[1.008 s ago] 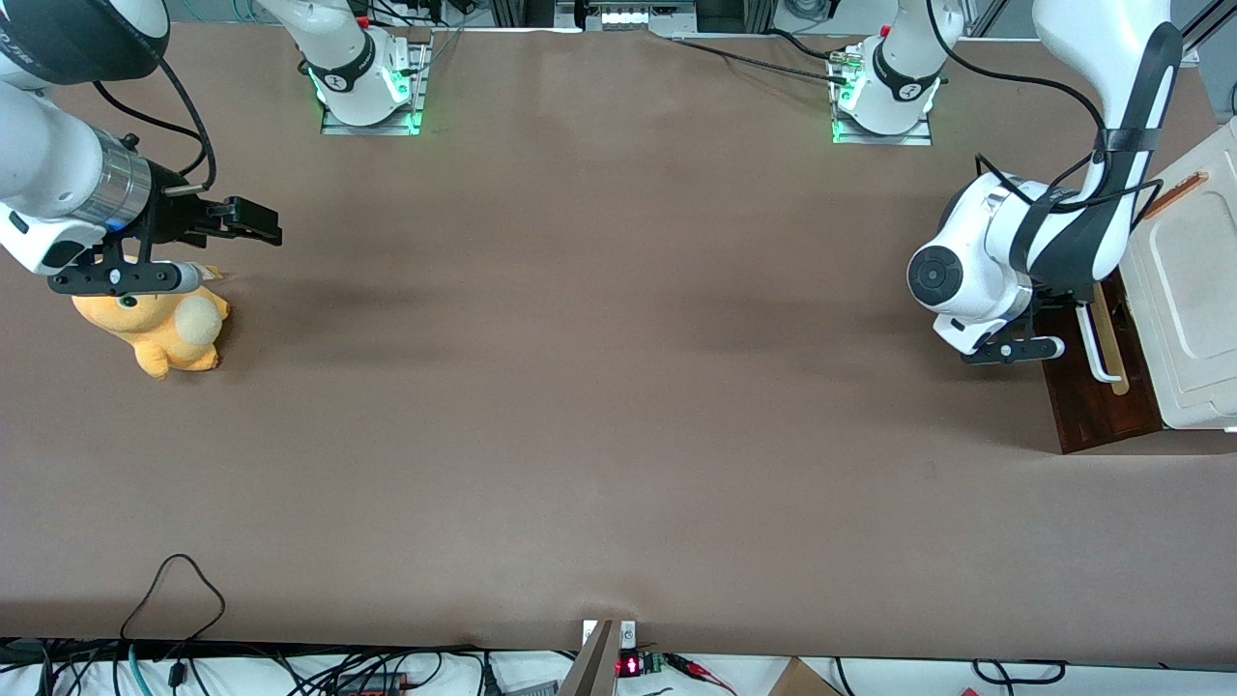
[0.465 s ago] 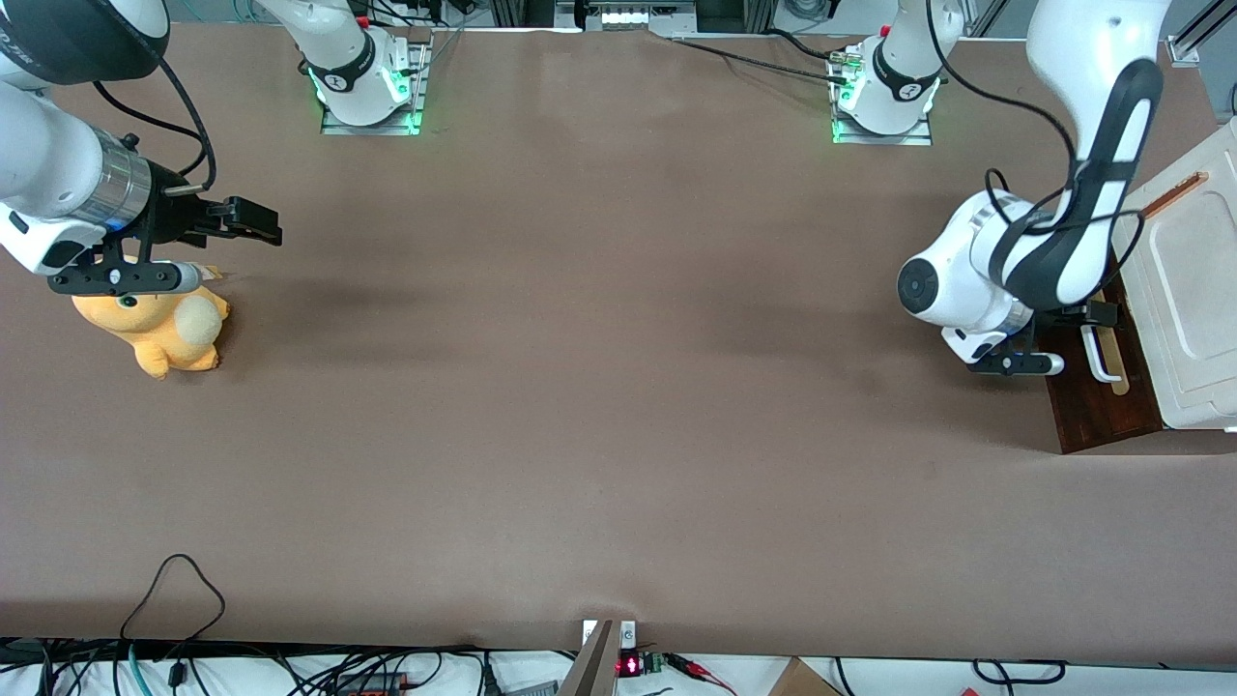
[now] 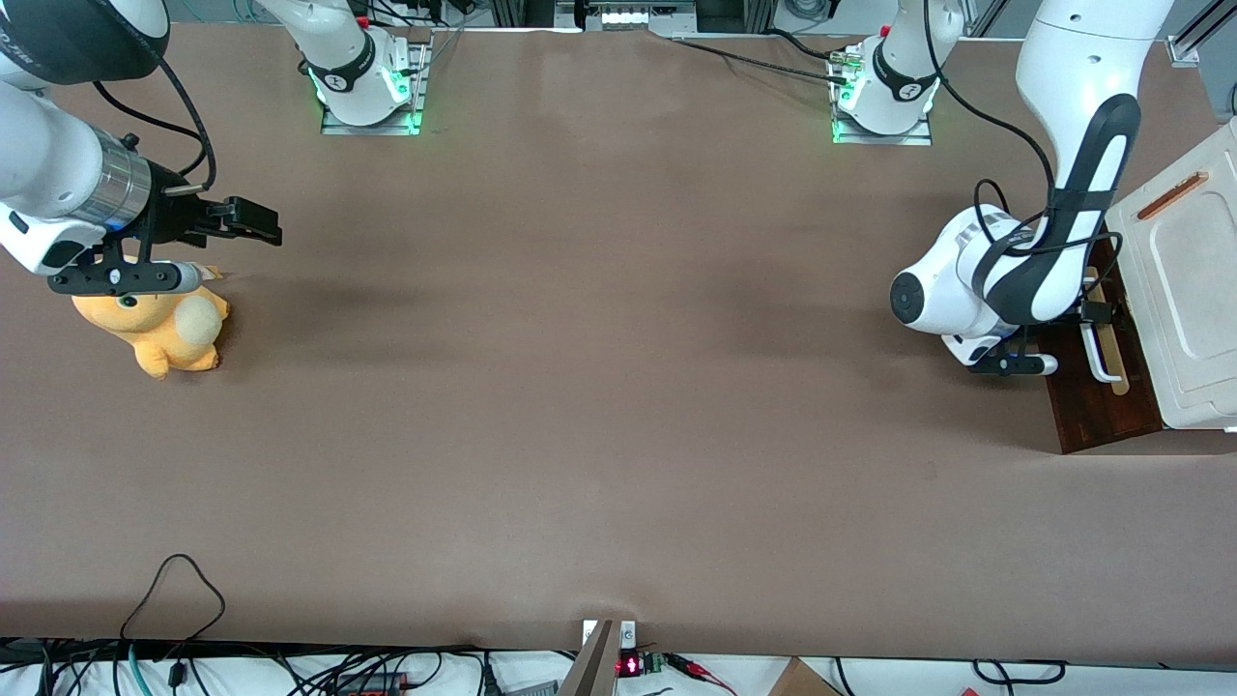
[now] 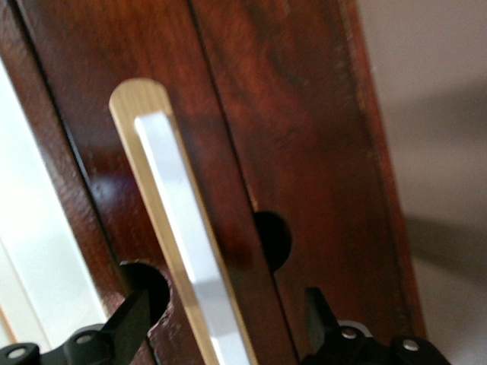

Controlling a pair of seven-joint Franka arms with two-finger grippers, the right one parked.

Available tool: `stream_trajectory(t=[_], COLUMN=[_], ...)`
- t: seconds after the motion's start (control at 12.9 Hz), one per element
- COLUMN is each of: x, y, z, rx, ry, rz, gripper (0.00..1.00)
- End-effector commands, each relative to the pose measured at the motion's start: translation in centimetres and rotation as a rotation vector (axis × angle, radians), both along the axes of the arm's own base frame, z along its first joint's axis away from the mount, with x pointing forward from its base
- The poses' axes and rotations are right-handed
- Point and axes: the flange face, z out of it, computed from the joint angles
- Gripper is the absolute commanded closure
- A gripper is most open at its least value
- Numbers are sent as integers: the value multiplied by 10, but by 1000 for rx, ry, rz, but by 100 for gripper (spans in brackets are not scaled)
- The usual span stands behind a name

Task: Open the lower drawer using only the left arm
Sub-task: 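Lower the open left gripper toward the lower drawer's white handle, then close the left gripper around the white handle of the lower drawer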

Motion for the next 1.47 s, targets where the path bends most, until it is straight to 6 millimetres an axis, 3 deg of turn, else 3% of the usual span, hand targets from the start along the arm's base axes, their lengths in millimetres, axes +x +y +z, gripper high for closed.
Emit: stream_trajectory(t=[0.0,0.7,1.16,1.4], x=[-18,-31,-29,-28], y=[-5,-7,-8,-7], z=[-9,-25,-27,-28], rx=[103,189,196,196], ry=[-46,-154,-154,-154], rz=[-9,-97,-130,-141], gripper=[9,15,43,52])
